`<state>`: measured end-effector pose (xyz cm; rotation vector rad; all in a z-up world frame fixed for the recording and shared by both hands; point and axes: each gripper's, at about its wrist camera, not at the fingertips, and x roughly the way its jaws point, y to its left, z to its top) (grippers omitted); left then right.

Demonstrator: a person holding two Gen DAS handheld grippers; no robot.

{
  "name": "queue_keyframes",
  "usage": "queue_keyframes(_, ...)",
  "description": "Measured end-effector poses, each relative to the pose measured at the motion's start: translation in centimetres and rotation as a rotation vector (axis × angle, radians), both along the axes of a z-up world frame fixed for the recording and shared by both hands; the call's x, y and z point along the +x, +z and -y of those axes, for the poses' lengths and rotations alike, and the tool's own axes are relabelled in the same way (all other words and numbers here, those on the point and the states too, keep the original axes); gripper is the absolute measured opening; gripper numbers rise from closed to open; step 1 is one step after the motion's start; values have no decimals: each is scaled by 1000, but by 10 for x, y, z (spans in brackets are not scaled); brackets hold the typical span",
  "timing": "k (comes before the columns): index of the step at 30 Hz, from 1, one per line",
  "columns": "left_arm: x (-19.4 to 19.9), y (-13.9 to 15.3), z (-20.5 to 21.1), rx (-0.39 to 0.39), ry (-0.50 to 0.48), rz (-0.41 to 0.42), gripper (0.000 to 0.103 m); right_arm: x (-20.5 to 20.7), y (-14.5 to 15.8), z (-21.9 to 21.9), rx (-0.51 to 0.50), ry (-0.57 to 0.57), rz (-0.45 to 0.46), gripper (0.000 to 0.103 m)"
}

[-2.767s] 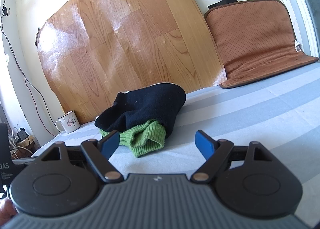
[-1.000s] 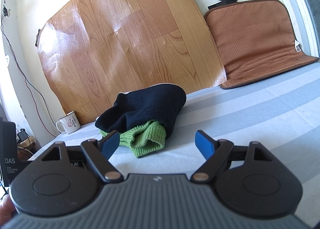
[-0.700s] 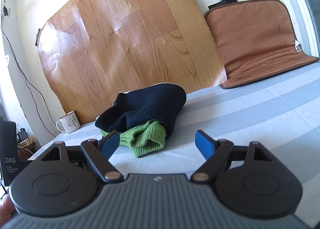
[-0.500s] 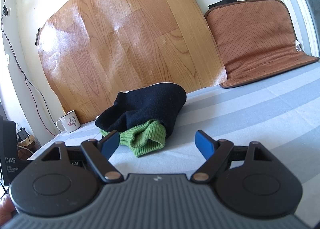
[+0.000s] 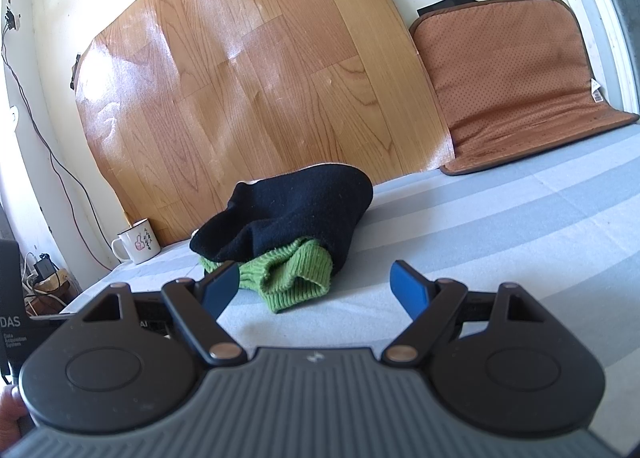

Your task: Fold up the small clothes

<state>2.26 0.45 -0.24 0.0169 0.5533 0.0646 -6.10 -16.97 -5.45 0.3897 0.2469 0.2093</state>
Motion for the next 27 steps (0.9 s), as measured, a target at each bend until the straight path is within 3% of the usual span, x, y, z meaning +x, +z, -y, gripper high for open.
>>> queue_keyframes(11, 1, 0, 3, 51, 34, -19, 103, 0, 0, 1, 0, 2, 0, 85)
queue_keyframes(27, 1, -1, 1, 39, 26, -35, 103, 1, 0, 1, 0, 3, 0, 85)
